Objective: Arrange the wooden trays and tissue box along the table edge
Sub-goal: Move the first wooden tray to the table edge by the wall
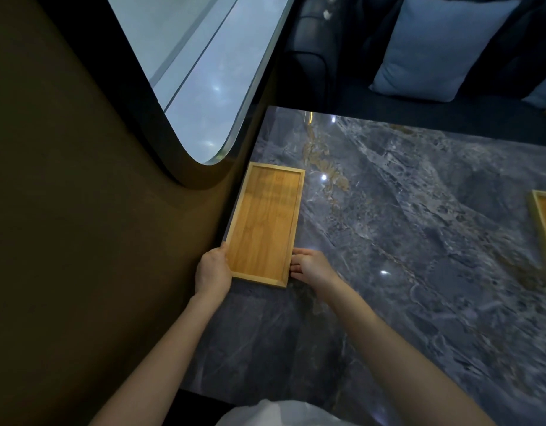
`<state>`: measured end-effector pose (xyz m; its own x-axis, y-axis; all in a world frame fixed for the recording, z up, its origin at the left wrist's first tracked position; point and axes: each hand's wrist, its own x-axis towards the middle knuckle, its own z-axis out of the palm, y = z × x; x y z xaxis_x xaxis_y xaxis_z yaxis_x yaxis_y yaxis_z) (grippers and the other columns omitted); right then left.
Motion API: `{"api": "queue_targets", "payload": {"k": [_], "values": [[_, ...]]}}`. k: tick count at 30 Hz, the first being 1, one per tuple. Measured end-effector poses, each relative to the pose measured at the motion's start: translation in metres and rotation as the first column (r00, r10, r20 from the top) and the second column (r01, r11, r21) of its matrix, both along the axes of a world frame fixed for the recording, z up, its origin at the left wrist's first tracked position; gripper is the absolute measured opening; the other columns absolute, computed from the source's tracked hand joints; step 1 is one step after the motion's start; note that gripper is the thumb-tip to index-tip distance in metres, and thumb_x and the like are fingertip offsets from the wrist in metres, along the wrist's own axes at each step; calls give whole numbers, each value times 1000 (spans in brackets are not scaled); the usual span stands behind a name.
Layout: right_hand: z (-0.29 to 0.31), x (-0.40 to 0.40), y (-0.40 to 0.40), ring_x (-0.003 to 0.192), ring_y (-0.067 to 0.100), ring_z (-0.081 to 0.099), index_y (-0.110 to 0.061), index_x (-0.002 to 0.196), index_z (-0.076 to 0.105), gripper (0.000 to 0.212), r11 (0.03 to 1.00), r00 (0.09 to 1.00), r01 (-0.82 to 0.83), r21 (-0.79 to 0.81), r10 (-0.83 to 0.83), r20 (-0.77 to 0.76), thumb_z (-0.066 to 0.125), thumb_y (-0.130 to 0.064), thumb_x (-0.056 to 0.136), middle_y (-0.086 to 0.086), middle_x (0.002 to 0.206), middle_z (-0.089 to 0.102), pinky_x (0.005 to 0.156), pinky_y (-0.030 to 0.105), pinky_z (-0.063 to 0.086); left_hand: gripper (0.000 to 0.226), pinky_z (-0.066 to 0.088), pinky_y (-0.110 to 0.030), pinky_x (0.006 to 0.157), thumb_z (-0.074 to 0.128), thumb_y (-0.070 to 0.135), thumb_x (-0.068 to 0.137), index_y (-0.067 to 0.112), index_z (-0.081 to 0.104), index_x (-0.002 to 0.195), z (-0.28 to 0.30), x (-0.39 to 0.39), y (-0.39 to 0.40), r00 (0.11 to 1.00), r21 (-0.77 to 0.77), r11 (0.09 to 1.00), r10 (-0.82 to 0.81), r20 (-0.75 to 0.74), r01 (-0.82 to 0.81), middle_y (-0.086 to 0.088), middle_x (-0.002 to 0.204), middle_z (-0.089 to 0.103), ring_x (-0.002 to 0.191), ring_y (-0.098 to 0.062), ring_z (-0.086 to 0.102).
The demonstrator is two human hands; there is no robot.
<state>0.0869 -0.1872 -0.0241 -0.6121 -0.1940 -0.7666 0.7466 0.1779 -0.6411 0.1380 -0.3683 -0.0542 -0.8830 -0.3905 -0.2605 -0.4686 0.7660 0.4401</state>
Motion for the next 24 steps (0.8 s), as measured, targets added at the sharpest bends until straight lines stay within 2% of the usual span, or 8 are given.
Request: {"api": "queue_targets", "payload": {"k": [4,8,12,16,19,21,23,24], "values": [[0,2,1,76,14,55,-1,119,55,33,1000,1000,1,4,-1,-9,40,-4,90,1,79,59,75,26,47,41,54,-37,88,37,2,95,4,39,136,3,2,4,1000,1,1000,-10,-1,10,-20,116,62,99,-29,62],[-2,3,1,91,20,55,-1,119,55,32,1000,1000,22,0,-22,-20,41,-6,92,0,80,58,91,34,46,41,54,-37,88,38,1,94,3,39,135,5,3,6,1000,3,1000,-16,-5,16,-20,115,62,99,-28,62],[-2,4,1,88,19,55,-2,117,56,30,999,999,37,-35,-38,-19,41,-8,92,0,81,58,81,29,47,40,53,-37,89,40,1,93,1,41,134,8,3,7,1000,4,1000,-26,5,26,-21,117,62,102,-29,62],[-4,3,1,97,23,53,-2,118,56,30,998,999,48,-33,-48,-17,42,-7,91,0,80,58,94,35,44,41,53,-38,90,39,1,94,1,39,135,11,3,7,999,13,999,-50,21,50,-21,117,61,102,-29,61],[-2,2,3,91,21,53,-3,118,55,30,999,999,30,-10,-30,-15,42,-8,92,0,80,55,94,36,44,42,50,-40,94,40,3,93,2,38,135,13,3,6,996,35,997,-67,57,65,-21,122,57,108,-30,58],[0,1,5,87,18,52,-6,120,53,30,1000,1000,-2,8,3,-19,43,-10,92,-1,79,53,89,34,45,40,51,-40,94,42,9,94,1,41,133,17,0,5,989,41,996,-86,121,81,-20,124,55,106,-28,57],[3,-2,10,72,16,52,-6,122,51,32,1000,999,-3,12,4,-33,44,-11,91,1,74,53,69,28,46,39,50,-41,93,42,16,94,1,43,130,27,-7,10,981,29,995,-102,164,98,-19,125,52,107,-28,54],[4,-4,15,64,14,50,-7,121,51,30,1000,999,8,9,-8,-42,44,-10,92,2,72,53,59,24,42,40,49,-41,93,42,19,94,2,42,130,33,-11,14,980,12,994,-110,169,109,-18,127,50,110,-28,52]]}}
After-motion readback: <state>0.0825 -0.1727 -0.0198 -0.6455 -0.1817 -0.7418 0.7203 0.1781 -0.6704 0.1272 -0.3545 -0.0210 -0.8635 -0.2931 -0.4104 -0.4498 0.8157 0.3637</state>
